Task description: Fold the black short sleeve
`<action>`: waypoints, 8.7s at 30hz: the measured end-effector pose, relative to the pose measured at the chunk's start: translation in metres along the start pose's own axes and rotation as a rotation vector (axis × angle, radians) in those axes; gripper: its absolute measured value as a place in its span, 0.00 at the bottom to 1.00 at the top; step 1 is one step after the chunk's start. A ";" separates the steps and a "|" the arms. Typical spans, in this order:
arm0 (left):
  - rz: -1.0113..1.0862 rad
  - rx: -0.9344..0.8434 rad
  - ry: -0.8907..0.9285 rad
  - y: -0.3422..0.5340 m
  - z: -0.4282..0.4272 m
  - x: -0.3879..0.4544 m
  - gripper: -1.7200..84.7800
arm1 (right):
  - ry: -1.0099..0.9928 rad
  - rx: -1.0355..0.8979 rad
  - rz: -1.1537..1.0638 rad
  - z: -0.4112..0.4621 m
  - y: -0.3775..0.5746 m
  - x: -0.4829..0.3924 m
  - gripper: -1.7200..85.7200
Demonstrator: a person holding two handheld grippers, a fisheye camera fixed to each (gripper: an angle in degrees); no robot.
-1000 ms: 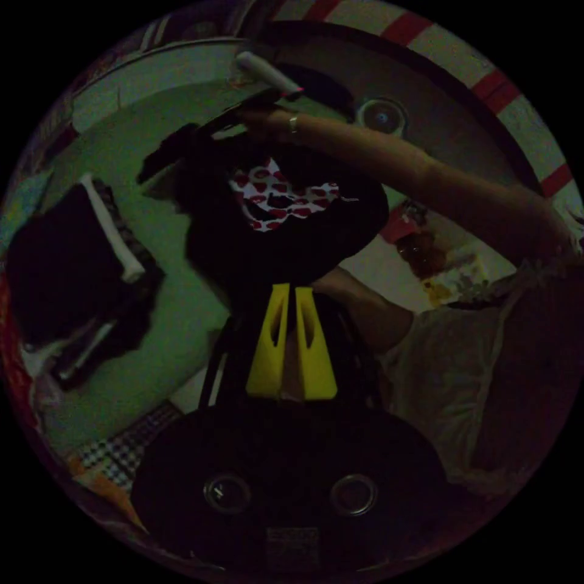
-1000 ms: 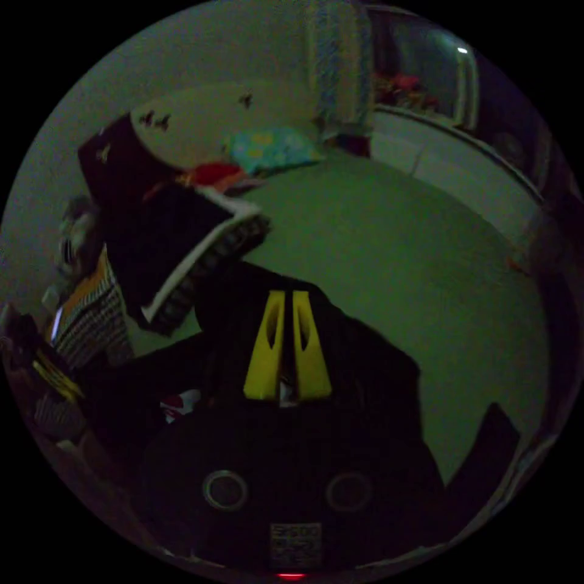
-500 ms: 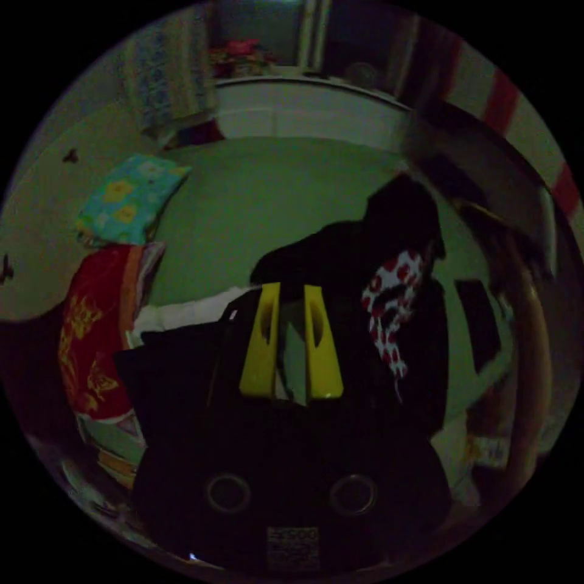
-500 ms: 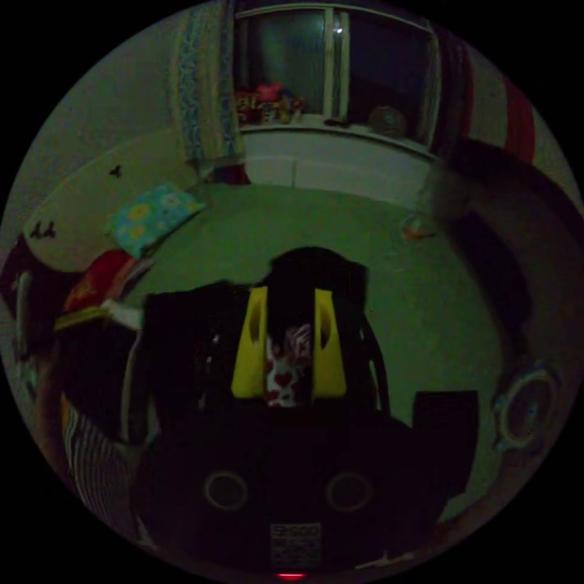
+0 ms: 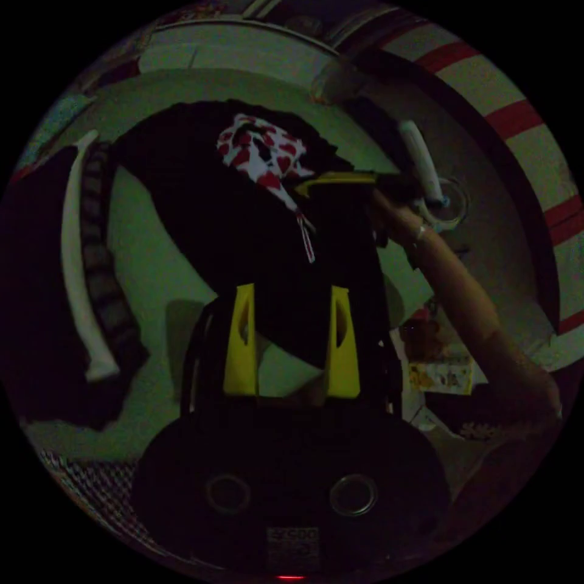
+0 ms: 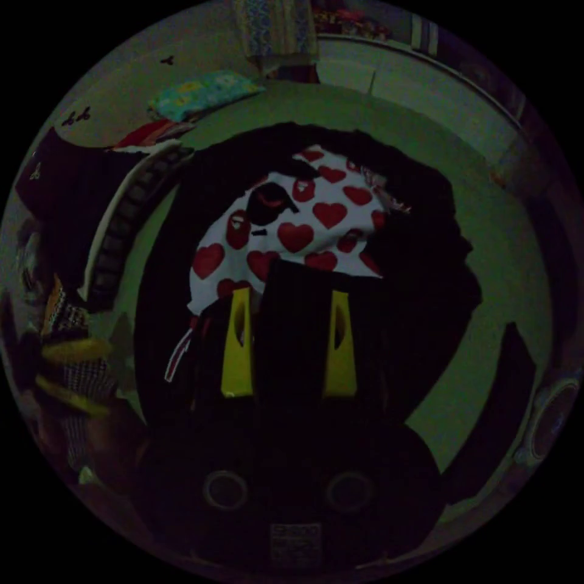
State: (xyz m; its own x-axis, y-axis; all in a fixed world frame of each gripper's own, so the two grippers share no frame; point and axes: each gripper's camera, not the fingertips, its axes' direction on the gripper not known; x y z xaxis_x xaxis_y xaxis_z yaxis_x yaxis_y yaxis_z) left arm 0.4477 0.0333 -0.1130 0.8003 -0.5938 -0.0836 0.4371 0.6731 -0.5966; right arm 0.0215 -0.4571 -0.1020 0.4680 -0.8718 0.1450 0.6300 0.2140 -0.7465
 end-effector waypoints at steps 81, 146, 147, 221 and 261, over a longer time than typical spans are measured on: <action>-0.055 0.438 -0.209 0.076 -0.095 0.000 0.09 | 0.106 0.391 0.197 -0.167 0.434 0.103 0.17; -0.285 0.137 -0.397 -0.398 0.068 -0.268 0.06 | -0.153 0.361 0.459 0.175 0.036 0.106 0.01; -0.285 0.156 -0.373 -0.398 0.063 -0.272 0.05 | -0.155 0.356 0.455 0.178 0.032 0.105 0.01; -0.157 0.230 -0.488 -0.542 0.318 -0.154 0.02 | 0.223 0.203 0.278 0.309 -0.086 -0.082 0.01; -0.364 0.252 -0.786 -0.344 0.346 -0.031 0.01 | 0.262 0.272 0.561 0.193 0.124 -0.081 0.01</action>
State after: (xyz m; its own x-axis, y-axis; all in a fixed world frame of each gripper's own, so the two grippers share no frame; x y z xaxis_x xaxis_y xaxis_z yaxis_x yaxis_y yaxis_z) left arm 0.4151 -0.0273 0.3708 0.6041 -0.3788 0.7011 0.7212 0.6341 -0.2788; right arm 0.1818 -0.2752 -0.0813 0.6258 -0.6666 -0.4050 0.4849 0.7392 -0.4673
